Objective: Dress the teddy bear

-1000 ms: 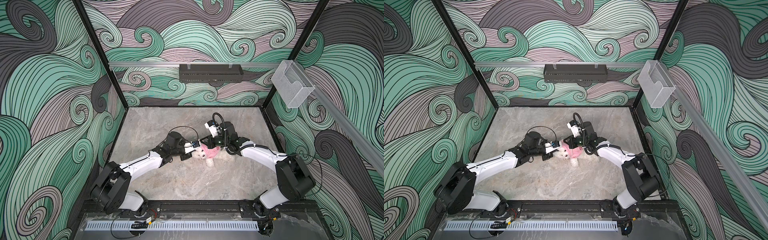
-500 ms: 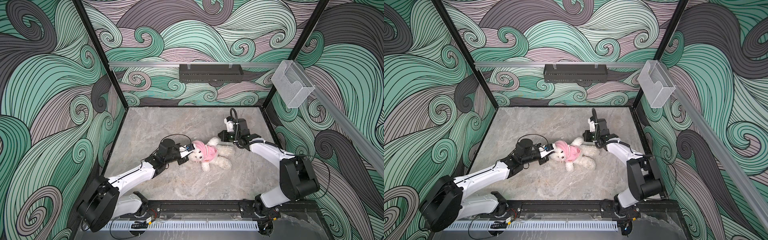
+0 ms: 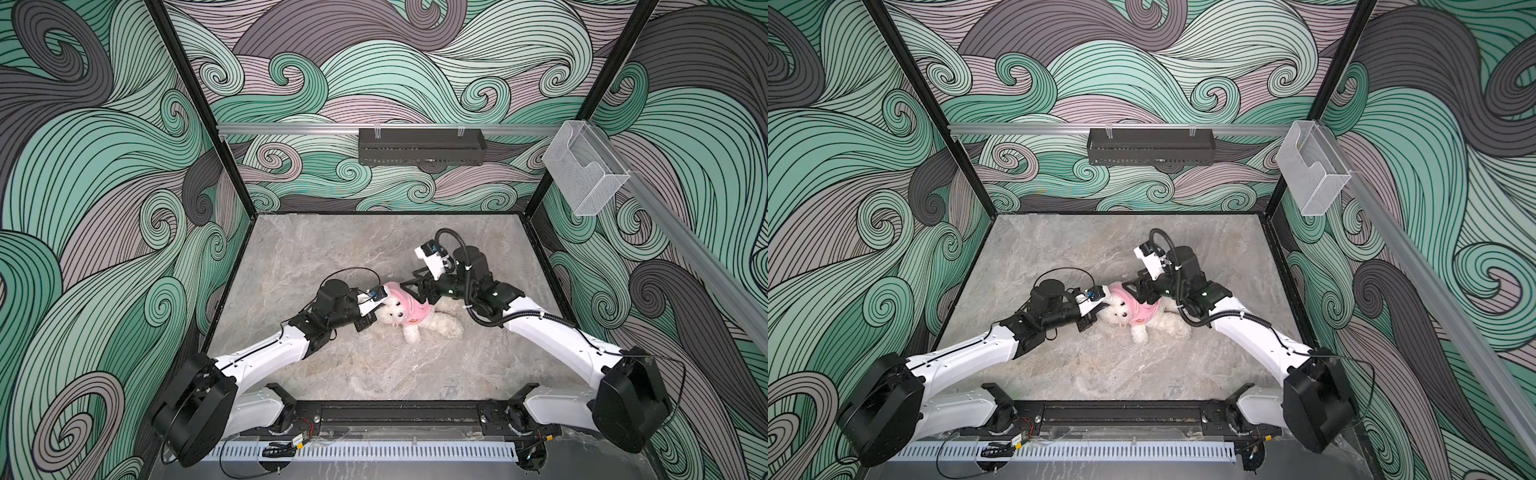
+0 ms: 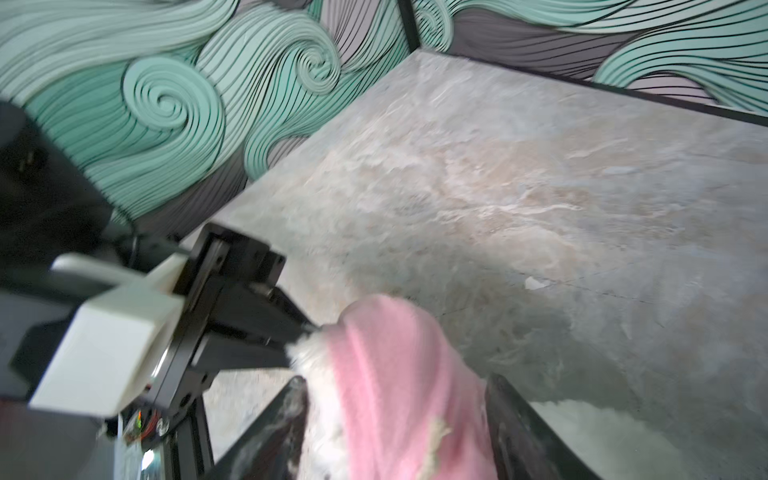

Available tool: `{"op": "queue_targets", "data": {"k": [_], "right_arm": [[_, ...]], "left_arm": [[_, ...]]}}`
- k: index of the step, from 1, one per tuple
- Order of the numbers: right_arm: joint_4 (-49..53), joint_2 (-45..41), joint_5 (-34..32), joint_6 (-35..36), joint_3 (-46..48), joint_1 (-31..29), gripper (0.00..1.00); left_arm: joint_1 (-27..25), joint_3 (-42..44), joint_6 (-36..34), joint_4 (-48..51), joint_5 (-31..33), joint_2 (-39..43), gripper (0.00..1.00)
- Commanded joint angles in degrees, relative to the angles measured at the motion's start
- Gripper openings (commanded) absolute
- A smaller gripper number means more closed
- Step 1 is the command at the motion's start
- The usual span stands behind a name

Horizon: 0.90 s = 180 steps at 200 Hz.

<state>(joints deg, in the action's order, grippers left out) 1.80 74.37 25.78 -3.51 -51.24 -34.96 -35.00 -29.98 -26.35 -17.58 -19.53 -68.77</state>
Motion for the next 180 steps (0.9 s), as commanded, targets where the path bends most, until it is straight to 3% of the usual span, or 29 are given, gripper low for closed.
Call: {"op": "queue_targets", "data": {"k": [1,39,79,148,180], "right_arm": [[1.01,-0.25,-0.28,6.24,1.94,-1.09,0.72],[1.39,4.66,-0.72,6.53,-0.02,-2.44,0.73],[0.91,8.19,-1.54,4.17,-2.36,-2.45,0.64],[3.66,11.0,-13.58,-3.71,-5.47,-2.08,0.35],[5.98,12.12,-15.36,-8.6,-6.43,0.1,0.25]], "left_arm": [[0.18,-2.7,-0.11,-0.33,-0.6,1.62,0.0],[0.13,-2.98,-0.99,-0.18,-1.67,1.5,0.0],[0.11,-3.61,-2.52,0.78,-2.09,0.79,0.0],[-0.79,-4.73,-6.61,3.6,-2.8,-0.14,0.0],[-1.16,-5.09,-7.2,4.54,-2.87,-0.11,0.0]]}}
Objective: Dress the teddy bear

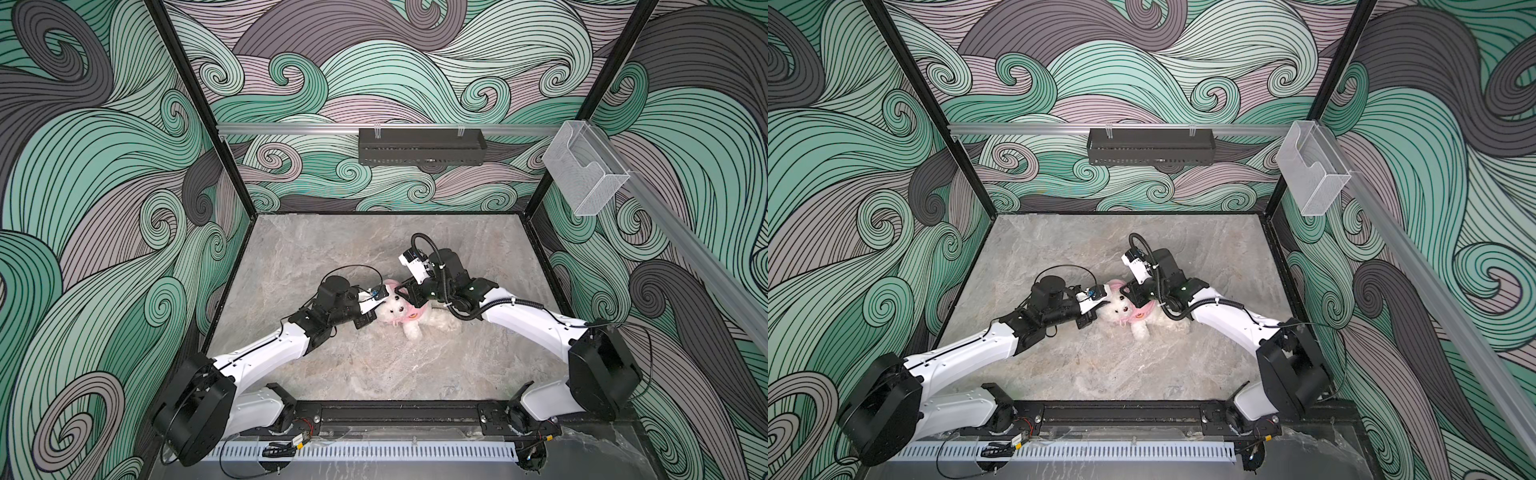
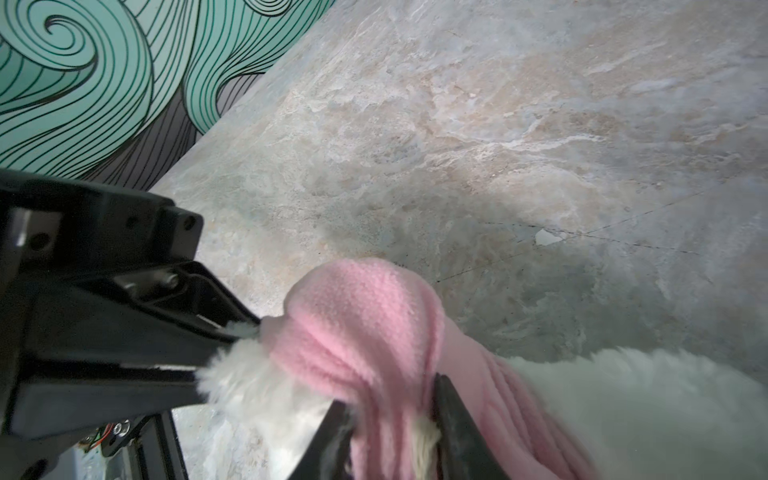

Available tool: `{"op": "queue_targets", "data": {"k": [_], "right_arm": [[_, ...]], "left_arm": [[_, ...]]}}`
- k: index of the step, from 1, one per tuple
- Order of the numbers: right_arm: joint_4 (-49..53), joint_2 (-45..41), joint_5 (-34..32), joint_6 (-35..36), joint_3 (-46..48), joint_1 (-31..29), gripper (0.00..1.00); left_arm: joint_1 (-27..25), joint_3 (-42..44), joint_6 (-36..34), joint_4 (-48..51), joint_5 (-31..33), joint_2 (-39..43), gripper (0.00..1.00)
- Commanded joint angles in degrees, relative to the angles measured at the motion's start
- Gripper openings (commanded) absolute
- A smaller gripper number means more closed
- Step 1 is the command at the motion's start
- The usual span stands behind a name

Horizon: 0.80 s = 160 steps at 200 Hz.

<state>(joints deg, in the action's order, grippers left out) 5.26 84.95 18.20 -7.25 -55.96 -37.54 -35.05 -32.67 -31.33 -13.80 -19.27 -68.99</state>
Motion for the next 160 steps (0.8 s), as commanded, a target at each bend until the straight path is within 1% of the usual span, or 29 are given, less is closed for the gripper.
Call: {"op": "queue_targets", "data": {"k": [1,29,51,78,101,118,135,152,160], "right_arm": [[2.55,1.59,-7.8,-4.96,-1.7,2.7,0.25],[3.89,2.75,-8.78,-7.37,-2.49,3.18,0.2],[6.73,4.74,-11.21,-8.33,-3.55,3.6,0.16],[8.1,6.18,-14.58,-7.93,-2.42,5.46,0.14],[7.95,7.0,-14.22,-7.25,-0.91,8.51,0.13],[8.15,7.74,-13.67,-6.17,-1.14,10.14,0.14],[8.92,8.68,-12.83,-4.82,-2.63,10.9,0.17],[9.64,8.56,-10.76,-2.22,-4.77,11.25,0.22],[9.05,7.35,-8.42,-0.18,-5.32,11.18,0.27]], "left_arm": [[-1.19,-2.4,-2.23,0.78,-3.14,0.1,0.0],[-1.27,-2.32,-2.02,0.41,-3.33,0.26,0.0],[-1.25,-1.62,-0.99,-1.44,-4.1,1.06,0.0],[-1.25,0.7,4.43,-6.62,-3.62,3.68,0.0],[-1.19,2.52,7.68,-9.98,-2.97,5.8,0.0],[-1.22,3.19,9.21,-9.86,-2.52,6.71,0.0],[-1.21,4.2,11.31,-10.26,-1.61,7.36,0.0],[-1.21,4.26,16.27,-10.36,2.03,7.87,0.0],[-1.16,3.66,20.6,-10.15,4.23,7.88,0.0]]}}
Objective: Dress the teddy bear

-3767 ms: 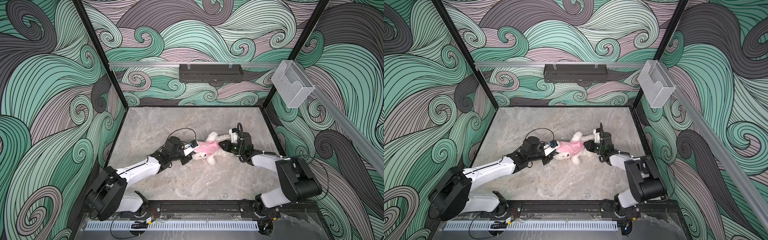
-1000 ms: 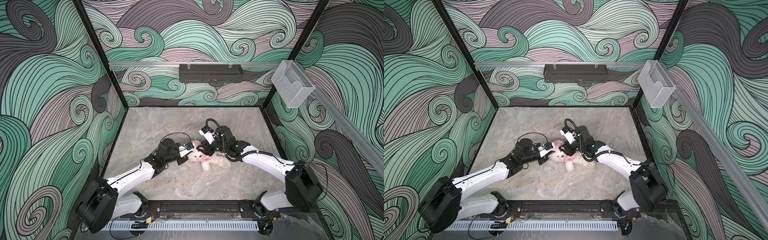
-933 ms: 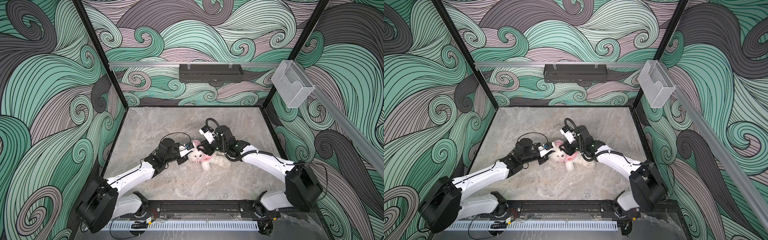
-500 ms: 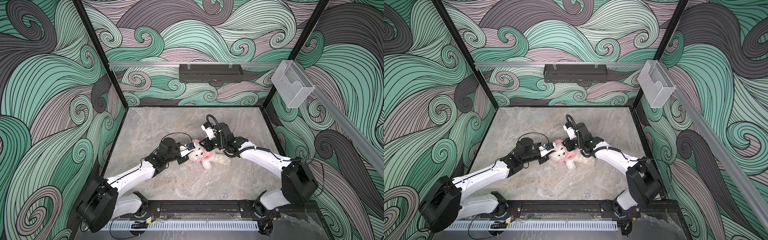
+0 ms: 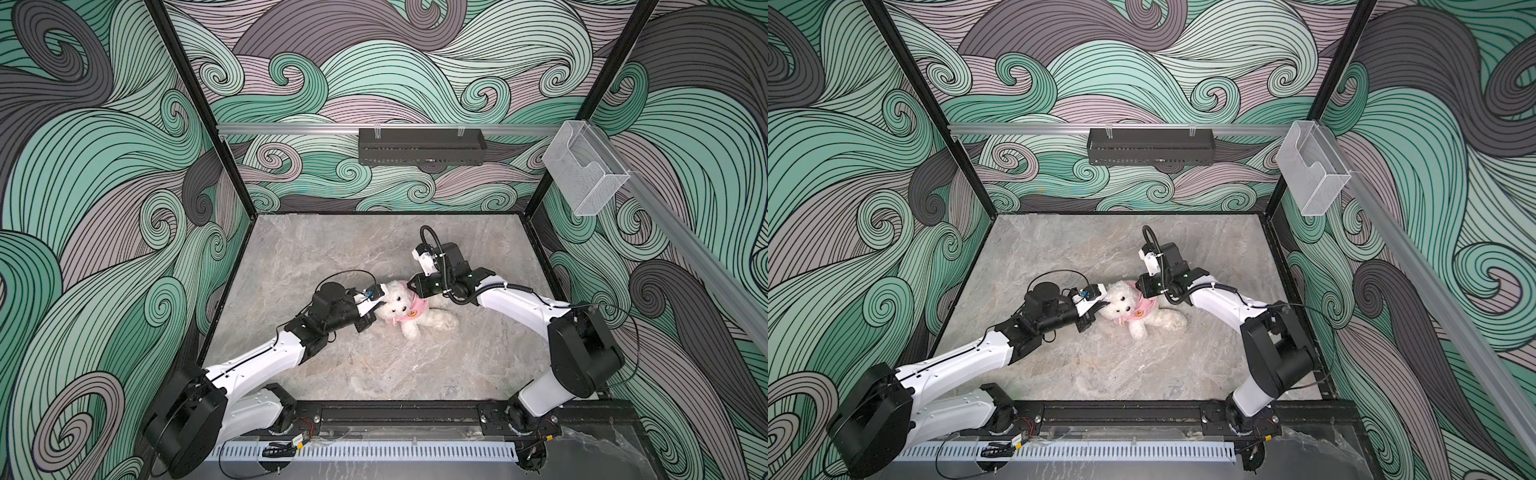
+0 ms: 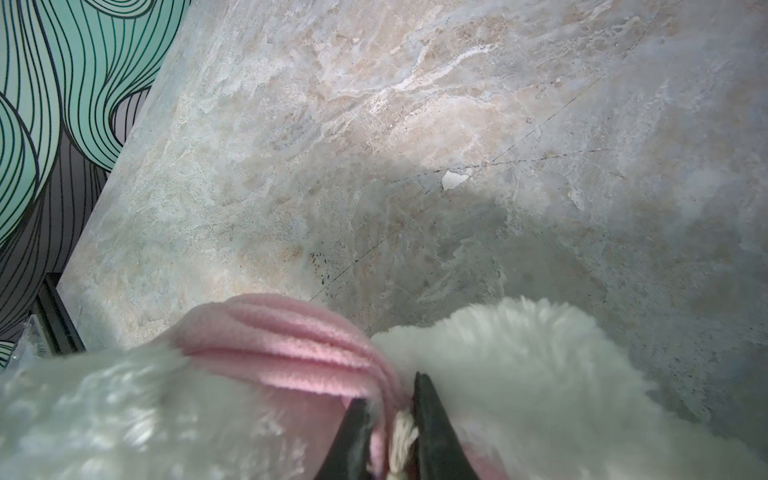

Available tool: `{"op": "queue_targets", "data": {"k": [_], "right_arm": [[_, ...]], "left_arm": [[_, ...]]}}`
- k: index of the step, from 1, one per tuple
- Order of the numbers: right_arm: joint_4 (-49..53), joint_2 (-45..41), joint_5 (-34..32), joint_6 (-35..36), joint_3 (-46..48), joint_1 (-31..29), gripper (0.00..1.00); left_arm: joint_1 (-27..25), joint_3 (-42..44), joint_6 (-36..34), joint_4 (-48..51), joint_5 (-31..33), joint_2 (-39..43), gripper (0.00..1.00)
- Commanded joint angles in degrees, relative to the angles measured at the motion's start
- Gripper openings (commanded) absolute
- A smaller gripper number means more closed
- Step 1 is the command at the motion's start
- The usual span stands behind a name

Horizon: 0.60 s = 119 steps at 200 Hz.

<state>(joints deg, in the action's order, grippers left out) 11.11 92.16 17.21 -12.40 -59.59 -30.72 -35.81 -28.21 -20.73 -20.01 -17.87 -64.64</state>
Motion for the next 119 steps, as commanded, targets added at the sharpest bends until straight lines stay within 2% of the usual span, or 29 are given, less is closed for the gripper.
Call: {"op": "queue_targets", "data": {"k": [1,22,31,40,57,69,104,119], "right_arm": [[3.02,-0.05,-7.05,5.18,-1.72,4.36,0.27],[-5.25,-6.53,1.23,7.99,0.69,3.77,0.44],[-11.63,-9.81,4.75,7.52,3.57,3.12,0.53],[-17.74,-12.55,6.36,6.6,6.33,1.99,0.61],[-21.12,-15.95,5.79,6.43,8.91,-1.43,0.68],[-21.19,-17.25,3.83,5.73,10.29,-4.82,0.69],[-32.32,-17.11,-0.14,-3.8,19.1,-12.54,0.63],[-37.48,-14.48,-0.13,-8.1,21.05,-14.53,0.62]], "left_arm": [[-0.4,-0.97,10.71,-3.88,3.01,3.5,0.0],[-0.4,-6.22,32.05,4.32,15.83,2.68,0.0],[-0.44,-9.17,43.55,11.74,23.46,2.13,0.0],[-0.43,-12.05,52.62,18.64,26.67,1.49,0.0],[-0.4,-16.75,65.11,28.13,27.6,0.62,0.0],[-0.41,-17.95,72.25,29.83,26.53,0.56,0.0],[-0.42,-16.29,87.75,23.59,22.63,0.76,0.0],[-0.4,-16.01,90.14,20.69,20.14,-0.27,0.0]]}}
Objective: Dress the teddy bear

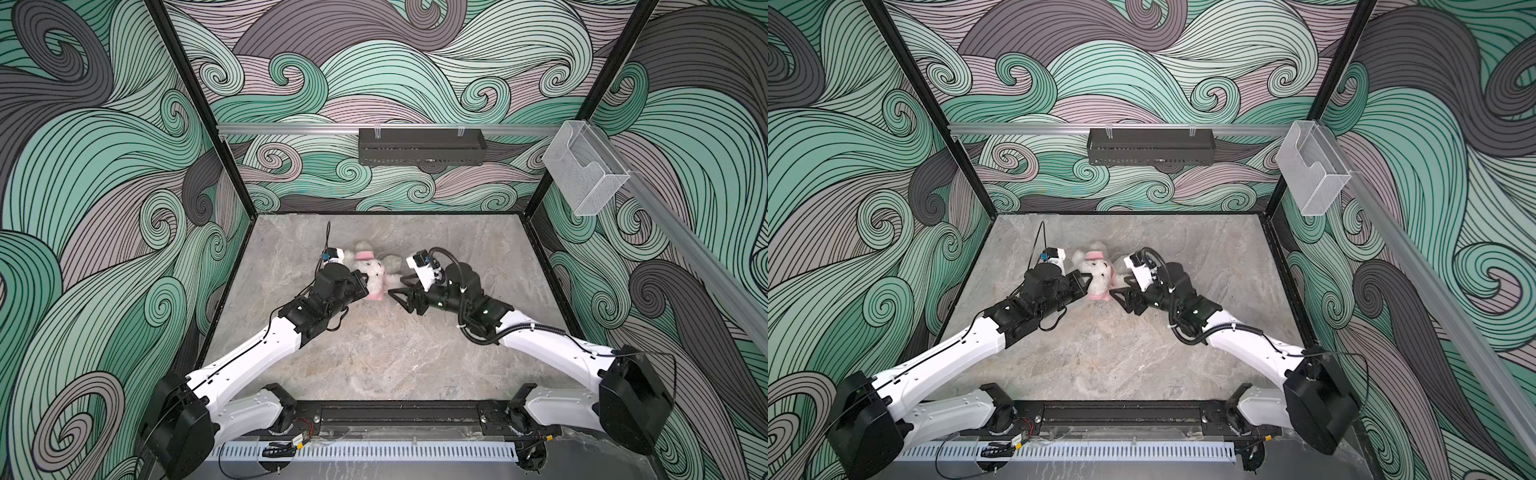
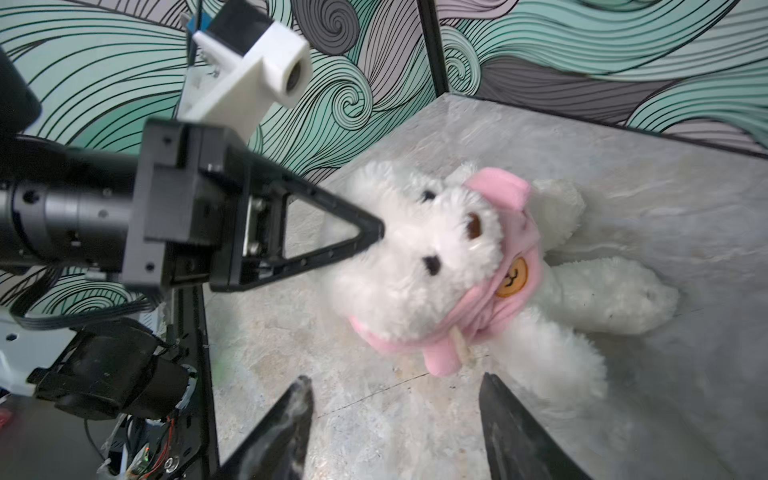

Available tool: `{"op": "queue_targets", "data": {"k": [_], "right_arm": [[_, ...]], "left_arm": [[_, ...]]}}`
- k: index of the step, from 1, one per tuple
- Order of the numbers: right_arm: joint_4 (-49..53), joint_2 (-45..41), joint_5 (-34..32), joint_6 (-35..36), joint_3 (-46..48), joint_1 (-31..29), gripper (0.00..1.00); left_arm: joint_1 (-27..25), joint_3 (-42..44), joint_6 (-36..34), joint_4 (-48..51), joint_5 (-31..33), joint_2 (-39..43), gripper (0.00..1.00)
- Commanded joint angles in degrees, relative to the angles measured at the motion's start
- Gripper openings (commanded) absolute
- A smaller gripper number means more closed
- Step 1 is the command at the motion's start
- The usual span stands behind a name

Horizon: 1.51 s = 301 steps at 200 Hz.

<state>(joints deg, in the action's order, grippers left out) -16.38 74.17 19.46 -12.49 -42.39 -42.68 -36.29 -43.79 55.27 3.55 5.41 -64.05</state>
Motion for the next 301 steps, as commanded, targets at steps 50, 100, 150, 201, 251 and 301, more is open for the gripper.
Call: {"op": "queue_targets", "data": {"k": [50,100,150,201,251,301], "right_arm": [[-21.93,13.26,-3.89,-20.02,4.79,-3.91,0.64],[-11.65,15.3,-13.53,-20.33,1.2,-3.32,0.34],[-11.05,16.59,-21.45,-17.56,5.88,-1.02,0.06],[-9.18,16.0,-21.03,-14.4,10.86,3.51,0.06],[-3.92,10.34,-12.2,-8.67,12.8,8.33,0.19],[3.23,-4.71,-0.91,-2.71,13.45,11.31,0.48]], "left_arm": [[-0.19,-1.06,16.2,-4.3,-6.43,-3.36,0.0],[-0.29,0.29,18.64,-6.7,-8.81,-4.31,0.0],[0.25,0.44,22.17,-7.99,-9.1,-3.37,0.0],[5.49,0.73,25.35,-8.5,-16.65,-2.19,0.0],[9.67,0.53,27.25,-9.77,-23.76,-3.74,0.0],[10.94,-2.21,23.07,-10.13,-32.52,-8.19,0.0]]}}
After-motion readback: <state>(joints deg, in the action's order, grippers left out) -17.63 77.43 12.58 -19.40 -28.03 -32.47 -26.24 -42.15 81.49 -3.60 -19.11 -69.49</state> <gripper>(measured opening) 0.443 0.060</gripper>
